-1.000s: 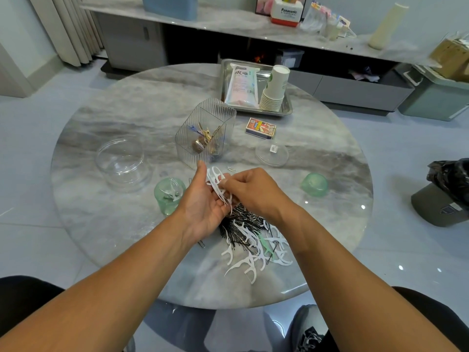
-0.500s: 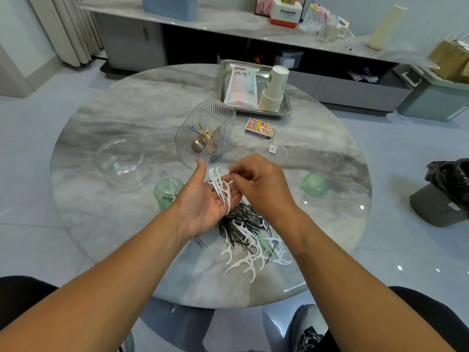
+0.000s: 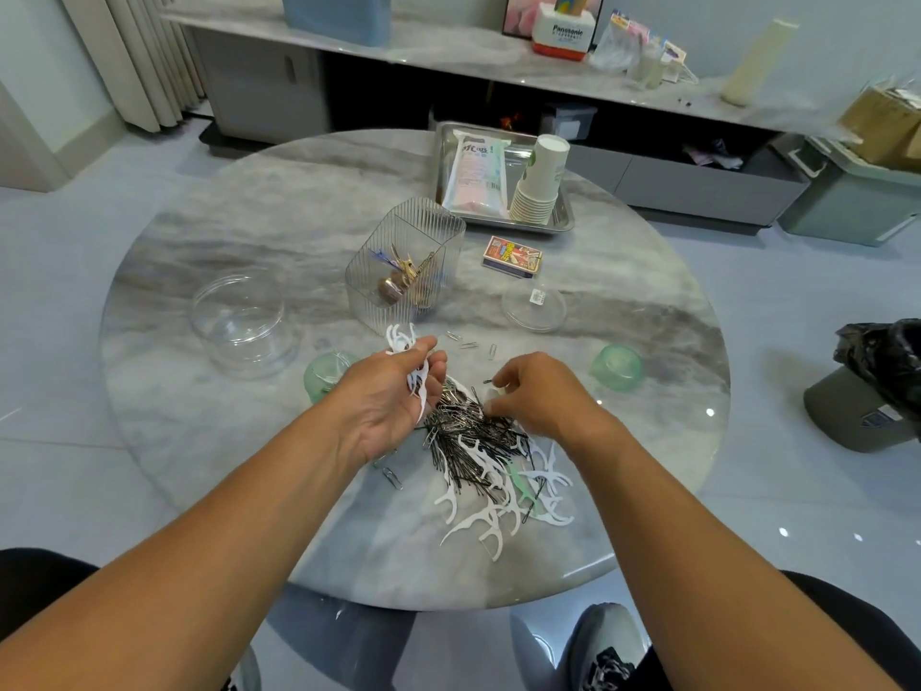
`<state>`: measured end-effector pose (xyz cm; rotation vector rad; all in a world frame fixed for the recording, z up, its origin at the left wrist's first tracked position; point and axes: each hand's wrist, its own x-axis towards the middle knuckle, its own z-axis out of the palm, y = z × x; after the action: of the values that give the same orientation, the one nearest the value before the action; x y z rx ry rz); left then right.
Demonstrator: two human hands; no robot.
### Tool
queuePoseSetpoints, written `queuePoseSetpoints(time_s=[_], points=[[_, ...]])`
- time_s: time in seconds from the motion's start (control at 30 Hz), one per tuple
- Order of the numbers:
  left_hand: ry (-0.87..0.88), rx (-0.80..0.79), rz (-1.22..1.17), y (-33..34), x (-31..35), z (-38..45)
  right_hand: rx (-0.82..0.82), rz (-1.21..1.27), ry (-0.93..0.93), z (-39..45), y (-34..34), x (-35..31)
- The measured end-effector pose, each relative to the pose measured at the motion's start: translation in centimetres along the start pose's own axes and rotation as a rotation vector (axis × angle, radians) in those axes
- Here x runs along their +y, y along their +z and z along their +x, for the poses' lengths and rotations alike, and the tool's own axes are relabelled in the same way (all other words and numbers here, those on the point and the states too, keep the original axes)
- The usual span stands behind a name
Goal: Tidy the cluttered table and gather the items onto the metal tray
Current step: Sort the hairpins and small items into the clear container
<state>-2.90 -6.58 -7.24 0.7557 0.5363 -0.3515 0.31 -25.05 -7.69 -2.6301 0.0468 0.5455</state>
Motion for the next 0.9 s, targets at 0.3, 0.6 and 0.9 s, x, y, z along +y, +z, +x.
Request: queuePoseSetpoints(time_s=[0.3, 0.6, 0.9], points=[[-0.07, 0.062, -0.006, -0.1, -0.4, -0.3, 0.097, 0.039, -0.04, 0.7, 3.0, -2.1], [-0.049, 0.005, 0.121, -0.6, -0.7, 0.5, 0.211, 0.486, -0.054, 0.9, 1.4, -2.2], [-0.1, -0.073, 0.128, 0.3, -0.7, 0.1, 0.318, 0.886, -0.338, -0.6, -0.9, -2.2]])
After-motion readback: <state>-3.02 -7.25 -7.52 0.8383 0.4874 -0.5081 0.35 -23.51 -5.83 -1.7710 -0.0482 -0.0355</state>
